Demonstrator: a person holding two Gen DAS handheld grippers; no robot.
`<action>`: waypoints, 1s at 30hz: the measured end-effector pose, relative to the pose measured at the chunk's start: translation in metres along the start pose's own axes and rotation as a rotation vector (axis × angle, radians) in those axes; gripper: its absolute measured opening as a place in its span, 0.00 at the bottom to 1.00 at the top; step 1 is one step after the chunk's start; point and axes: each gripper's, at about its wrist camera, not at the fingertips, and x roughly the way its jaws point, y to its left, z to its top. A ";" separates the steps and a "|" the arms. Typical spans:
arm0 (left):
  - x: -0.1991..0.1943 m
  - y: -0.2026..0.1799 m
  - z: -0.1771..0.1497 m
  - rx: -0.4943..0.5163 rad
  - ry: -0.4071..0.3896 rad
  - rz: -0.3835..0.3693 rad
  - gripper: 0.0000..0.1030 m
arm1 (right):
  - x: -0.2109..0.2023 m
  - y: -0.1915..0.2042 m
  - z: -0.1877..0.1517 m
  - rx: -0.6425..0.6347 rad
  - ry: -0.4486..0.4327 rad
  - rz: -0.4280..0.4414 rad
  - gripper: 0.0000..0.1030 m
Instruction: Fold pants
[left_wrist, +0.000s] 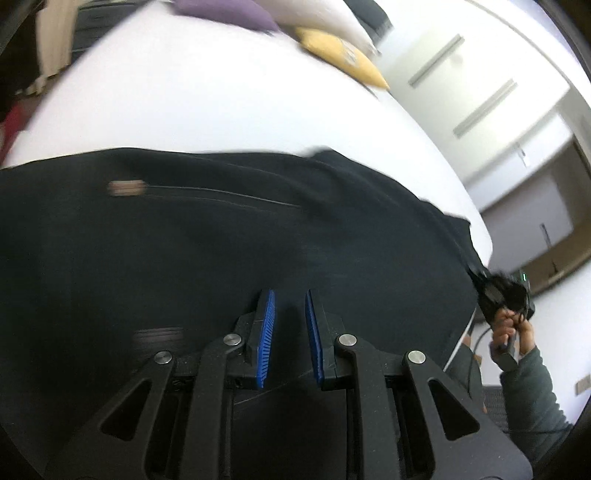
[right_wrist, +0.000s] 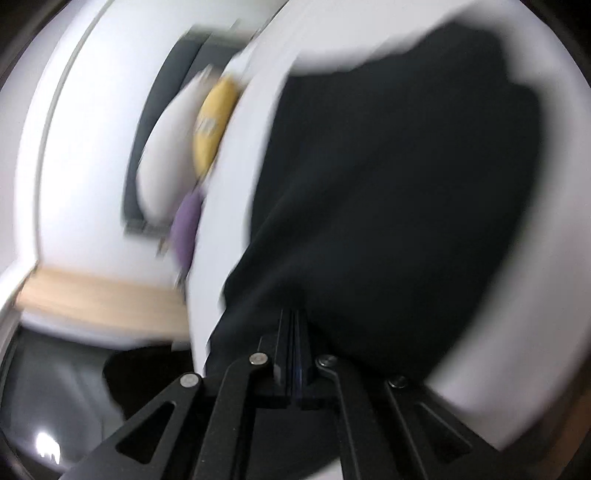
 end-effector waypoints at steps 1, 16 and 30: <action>-0.013 0.018 -0.002 -0.036 -0.025 0.010 0.16 | -0.013 -0.003 0.003 0.011 -0.032 -0.022 0.00; -0.040 0.069 0.006 -0.107 -0.120 0.070 0.16 | 0.216 0.229 -0.214 -0.476 0.583 0.221 0.42; -0.040 0.078 0.009 -0.113 -0.113 0.087 0.16 | 0.203 0.122 -0.034 -0.162 0.198 0.041 0.12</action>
